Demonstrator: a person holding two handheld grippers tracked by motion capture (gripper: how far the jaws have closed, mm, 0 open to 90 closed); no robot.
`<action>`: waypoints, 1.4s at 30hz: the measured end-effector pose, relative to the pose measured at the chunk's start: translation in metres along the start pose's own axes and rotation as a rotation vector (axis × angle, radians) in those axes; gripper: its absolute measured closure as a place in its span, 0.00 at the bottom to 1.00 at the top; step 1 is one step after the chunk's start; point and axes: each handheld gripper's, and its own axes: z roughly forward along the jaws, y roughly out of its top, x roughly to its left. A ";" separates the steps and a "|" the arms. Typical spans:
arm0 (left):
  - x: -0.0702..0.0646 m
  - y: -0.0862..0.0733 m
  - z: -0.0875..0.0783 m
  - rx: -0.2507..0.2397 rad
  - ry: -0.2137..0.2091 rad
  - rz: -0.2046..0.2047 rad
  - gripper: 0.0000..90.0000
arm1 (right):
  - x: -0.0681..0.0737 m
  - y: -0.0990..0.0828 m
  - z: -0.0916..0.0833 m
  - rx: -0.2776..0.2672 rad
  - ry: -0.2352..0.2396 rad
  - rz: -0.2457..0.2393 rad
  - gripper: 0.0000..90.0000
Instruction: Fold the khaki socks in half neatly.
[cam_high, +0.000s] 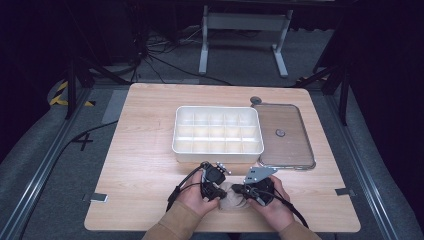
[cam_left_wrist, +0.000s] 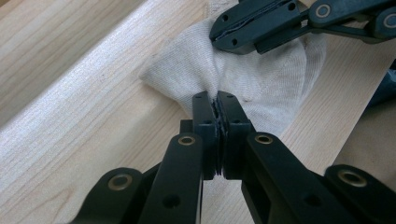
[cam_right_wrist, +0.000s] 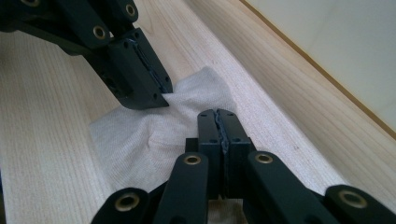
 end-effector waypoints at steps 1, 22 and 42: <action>0.001 0.000 -0.001 -0.002 -0.001 0.008 0.97 | 0.000 0.000 0.000 -0.001 0.000 0.000 0.99; 0.000 0.001 -0.019 0.027 0.004 0.014 0.97 | 0.014 0.006 -0.016 0.014 0.054 -0.009 1.00; -0.014 0.004 -0.022 -0.024 -0.001 0.056 0.97 | 0.019 0.003 0.000 0.026 0.097 -0.004 1.00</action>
